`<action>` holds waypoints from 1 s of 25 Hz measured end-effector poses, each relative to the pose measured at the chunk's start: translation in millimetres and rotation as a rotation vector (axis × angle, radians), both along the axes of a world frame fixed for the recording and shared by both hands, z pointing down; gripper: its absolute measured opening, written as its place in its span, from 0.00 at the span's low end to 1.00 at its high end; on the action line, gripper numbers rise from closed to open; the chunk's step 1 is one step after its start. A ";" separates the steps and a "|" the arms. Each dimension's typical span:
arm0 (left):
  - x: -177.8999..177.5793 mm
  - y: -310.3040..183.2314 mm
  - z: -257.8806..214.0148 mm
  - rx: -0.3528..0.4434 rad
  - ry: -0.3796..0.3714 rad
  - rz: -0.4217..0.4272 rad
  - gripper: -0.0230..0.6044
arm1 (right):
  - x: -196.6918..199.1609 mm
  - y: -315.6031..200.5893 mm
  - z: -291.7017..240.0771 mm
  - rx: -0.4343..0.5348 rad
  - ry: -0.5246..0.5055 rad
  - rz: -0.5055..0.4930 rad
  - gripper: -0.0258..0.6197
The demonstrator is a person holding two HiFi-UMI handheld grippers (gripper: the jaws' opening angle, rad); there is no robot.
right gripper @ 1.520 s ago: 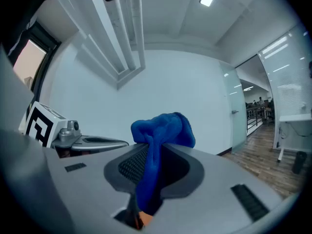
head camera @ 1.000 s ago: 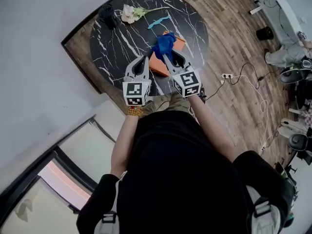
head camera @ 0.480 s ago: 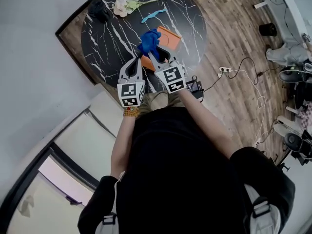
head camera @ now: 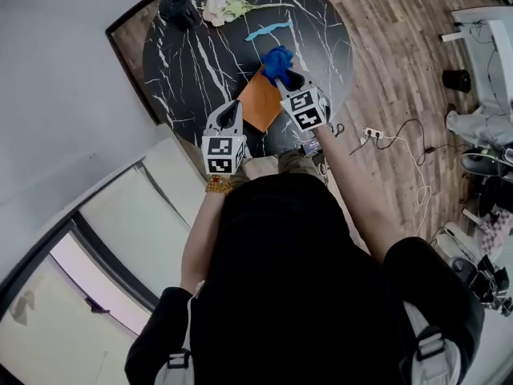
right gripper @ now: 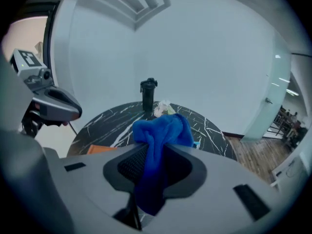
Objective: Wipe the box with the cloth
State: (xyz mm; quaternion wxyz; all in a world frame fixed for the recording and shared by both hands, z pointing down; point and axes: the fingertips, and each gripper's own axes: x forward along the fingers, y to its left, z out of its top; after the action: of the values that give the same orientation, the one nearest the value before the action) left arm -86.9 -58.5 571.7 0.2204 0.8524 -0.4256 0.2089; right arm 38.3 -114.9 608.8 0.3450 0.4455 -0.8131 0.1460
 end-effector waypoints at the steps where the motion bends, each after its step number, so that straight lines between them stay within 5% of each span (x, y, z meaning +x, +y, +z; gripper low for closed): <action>1: 0.4 0.4 4.1 -0.021 -0.005 -0.013 0.05 | 6.7 -3.8 9.1 -0.024 0.040 -0.020 0.16; 10: -5.5 18.0 37.9 -0.190 -0.064 -0.131 0.05 | 19.4 -17.8 73.9 -0.098 0.216 -0.206 0.17; 16: -4.7 34.1 60.3 -0.265 -0.076 -0.205 0.05 | 21.2 -23.9 75.2 -0.088 0.206 -0.260 0.22; 21: 0.6 35.6 76.9 -0.304 -0.070 -0.263 0.05 | 16.8 -33.3 45.2 0.011 0.125 -0.310 0.27; 25: 1.5 34.3 93.6 -0.339 -0.086 -0.313 0.05 | 20.0 -43.9 72.4 -0.075 0.144 -0.347 0.27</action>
State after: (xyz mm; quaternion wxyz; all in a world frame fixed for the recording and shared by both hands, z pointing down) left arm -85.4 -24.2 665.3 0.3720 0.7171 -0.5203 0.2768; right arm 58.4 -158.8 681.3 0.4388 0.2946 -0.8449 0.0823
